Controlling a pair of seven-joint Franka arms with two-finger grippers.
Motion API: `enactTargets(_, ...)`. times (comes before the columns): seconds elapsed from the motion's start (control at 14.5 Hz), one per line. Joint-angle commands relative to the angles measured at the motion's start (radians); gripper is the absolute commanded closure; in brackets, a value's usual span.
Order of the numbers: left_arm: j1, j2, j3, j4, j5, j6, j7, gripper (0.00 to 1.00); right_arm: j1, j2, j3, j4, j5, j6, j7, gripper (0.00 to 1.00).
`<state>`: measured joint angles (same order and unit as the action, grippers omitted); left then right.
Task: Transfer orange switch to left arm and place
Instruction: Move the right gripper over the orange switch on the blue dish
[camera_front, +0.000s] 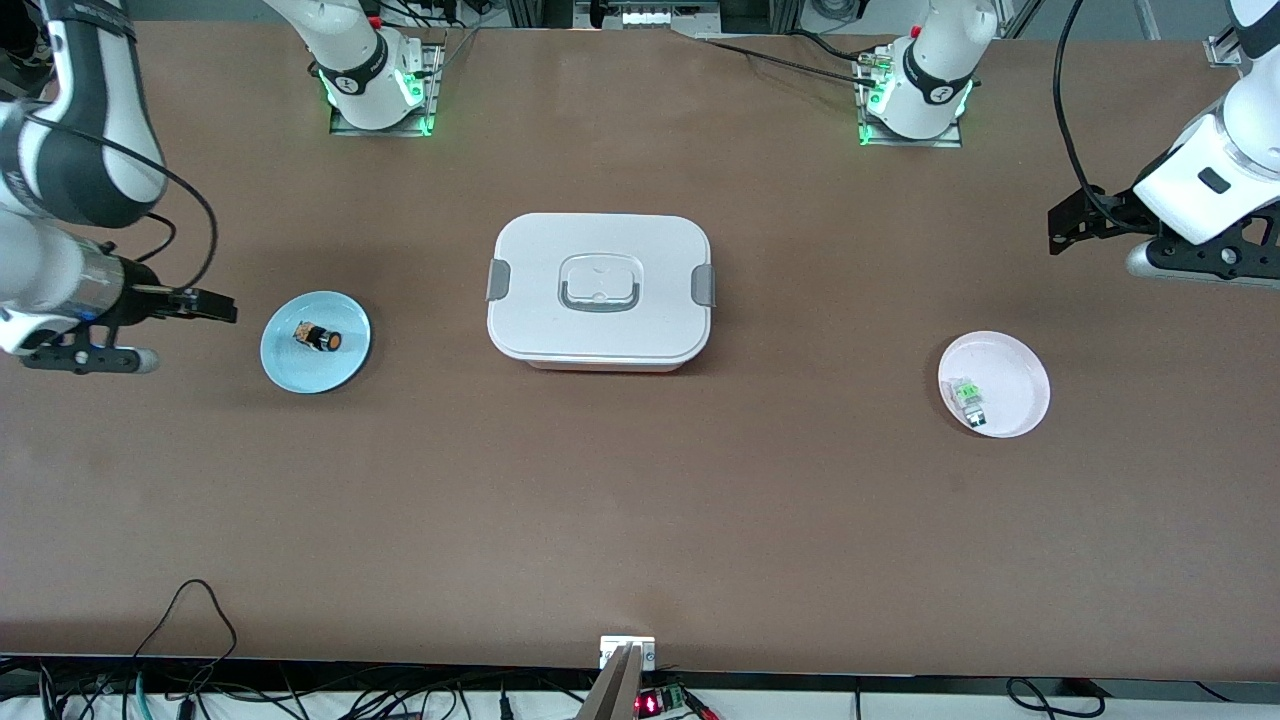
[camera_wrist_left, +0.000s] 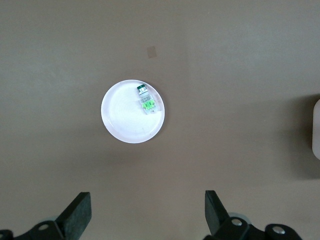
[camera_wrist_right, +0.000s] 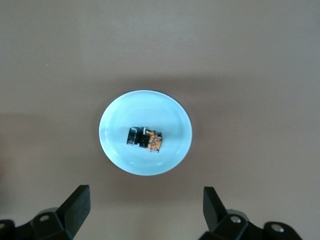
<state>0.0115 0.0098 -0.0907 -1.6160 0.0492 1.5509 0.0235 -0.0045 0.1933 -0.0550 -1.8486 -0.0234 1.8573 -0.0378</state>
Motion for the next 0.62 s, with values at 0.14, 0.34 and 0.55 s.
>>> enactTargets(0.14,0.001,0.018,0.0,0.034,0.009,-0.017,0.001,0.0,0.0,-0.023,0.018,-0.194,0.008,0.215,0.018,0.0)
enactTargets(0.34,0.001,0.018,0.0,0.034,0.009,-0.017,-0.001,0.0,-0.002,0.004,0.018,-0.25,0.008,0.292,0.056,0.0)
enactTargets(0.55,0.001,0.018,0.0,0.034,0.009,-0.017,-0.001,0.0,-0.002,0.046,0.018,-0.261,0.008,0.315,0.12,0.0)
